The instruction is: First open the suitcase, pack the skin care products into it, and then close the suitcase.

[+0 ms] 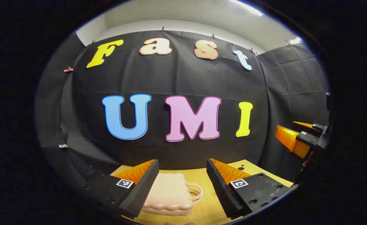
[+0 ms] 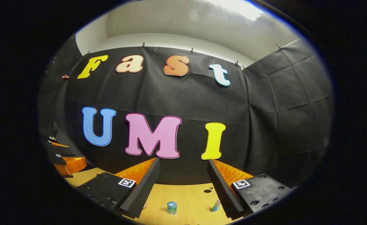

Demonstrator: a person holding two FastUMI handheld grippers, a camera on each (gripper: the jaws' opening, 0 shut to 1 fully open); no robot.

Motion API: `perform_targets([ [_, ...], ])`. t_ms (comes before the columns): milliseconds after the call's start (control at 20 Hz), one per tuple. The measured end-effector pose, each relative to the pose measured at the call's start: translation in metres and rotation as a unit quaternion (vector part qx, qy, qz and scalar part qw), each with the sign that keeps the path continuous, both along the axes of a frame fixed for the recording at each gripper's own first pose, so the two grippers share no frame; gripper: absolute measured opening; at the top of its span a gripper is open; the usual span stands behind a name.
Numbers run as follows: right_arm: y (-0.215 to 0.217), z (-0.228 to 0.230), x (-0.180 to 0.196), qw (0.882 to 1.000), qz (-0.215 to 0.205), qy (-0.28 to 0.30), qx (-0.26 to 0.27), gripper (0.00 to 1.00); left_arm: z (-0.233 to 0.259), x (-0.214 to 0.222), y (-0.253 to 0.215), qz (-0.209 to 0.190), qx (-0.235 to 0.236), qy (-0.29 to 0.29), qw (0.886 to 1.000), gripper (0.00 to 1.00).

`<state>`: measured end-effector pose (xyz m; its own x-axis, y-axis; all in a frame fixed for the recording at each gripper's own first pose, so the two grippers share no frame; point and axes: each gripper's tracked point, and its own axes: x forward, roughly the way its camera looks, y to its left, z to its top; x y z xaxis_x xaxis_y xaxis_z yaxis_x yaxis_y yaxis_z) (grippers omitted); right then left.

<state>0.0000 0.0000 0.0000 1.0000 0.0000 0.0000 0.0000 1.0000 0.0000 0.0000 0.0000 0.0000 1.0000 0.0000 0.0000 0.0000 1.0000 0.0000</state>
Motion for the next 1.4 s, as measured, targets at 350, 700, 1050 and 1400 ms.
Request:
perform_targets([
  [350,-0.012,-0.005,0.002,1.0,-0.01,0.003,-0.002,0.96,0.003,0.01,-0.011,-0.011,-0.01,-0.004,1.0,0.96],
  [700,-0.019,-0.005,0.012,1.0,-0.012,0.0,-0.005,0.96,0.003,0.024,-0.017,-0.011,-0.014,-0.004,1.0,0.96],
  [1050,-0.028,-0.01,0.022,1.0,-0.014,0.0,-0.006,0.96,-0.014,0.041,-0.034,-0.035,-0.028,0.023,0.999,0.96],
  [1400,-0.048,-0.031,0.038,1.0,-0.006,0.01,-0.027,0.96,-0.081,0.112,-0.069,-0.064,-0.052,0.129,0.988,0.96],
])
